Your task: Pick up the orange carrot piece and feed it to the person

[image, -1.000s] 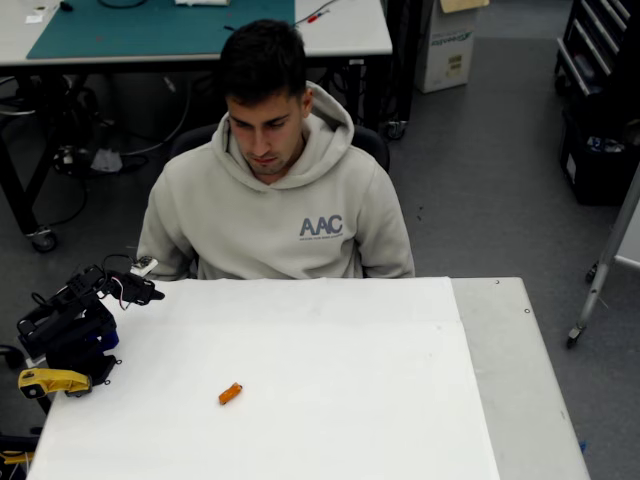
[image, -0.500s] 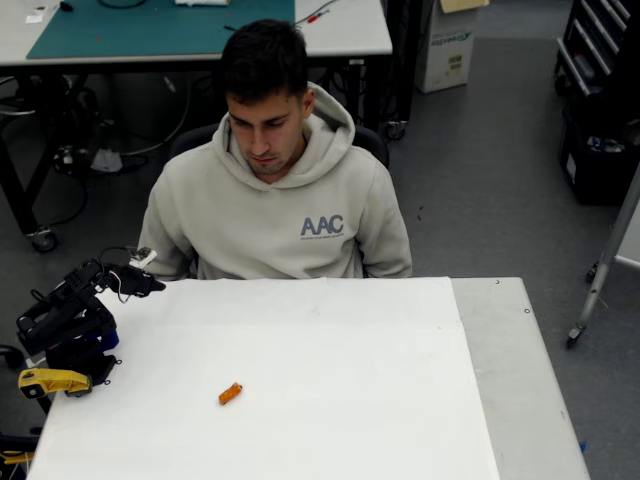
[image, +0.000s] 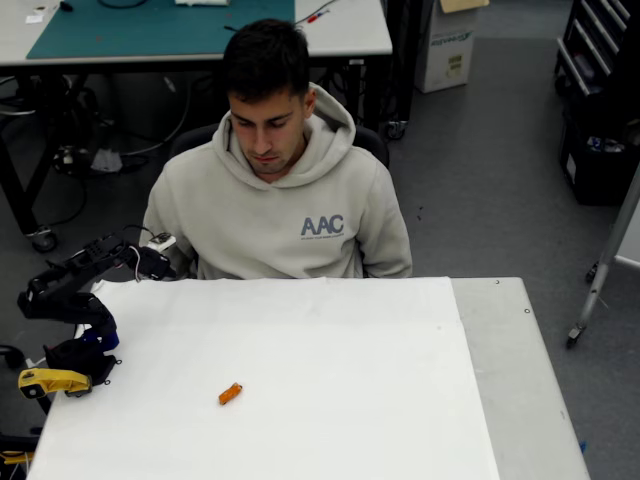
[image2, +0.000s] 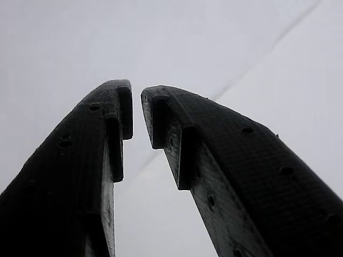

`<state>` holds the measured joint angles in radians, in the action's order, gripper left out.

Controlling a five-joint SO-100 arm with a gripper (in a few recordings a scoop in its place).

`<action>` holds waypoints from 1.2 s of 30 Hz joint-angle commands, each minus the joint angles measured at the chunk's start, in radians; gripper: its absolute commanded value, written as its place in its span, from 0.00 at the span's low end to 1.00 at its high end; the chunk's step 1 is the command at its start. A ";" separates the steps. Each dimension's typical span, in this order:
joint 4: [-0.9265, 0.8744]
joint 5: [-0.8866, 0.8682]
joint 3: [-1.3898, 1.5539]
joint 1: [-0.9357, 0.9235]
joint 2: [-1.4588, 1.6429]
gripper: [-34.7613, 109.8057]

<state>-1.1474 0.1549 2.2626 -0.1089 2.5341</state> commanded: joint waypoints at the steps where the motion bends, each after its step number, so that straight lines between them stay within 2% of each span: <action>1: -0.003 0.015 -0.150 -0.078 -0.097 0.23; 7: 0.002 0.028 -0.250 -0.155 -0.276 0.23; 17: 0.002 0.236 -0.316 -0.302 -0.508 0.23; 36: 0.003 0.563 -0.337 -0.695 -0.640 0.23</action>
<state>-1.1459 0.6734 2.0003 -0.7578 1.8669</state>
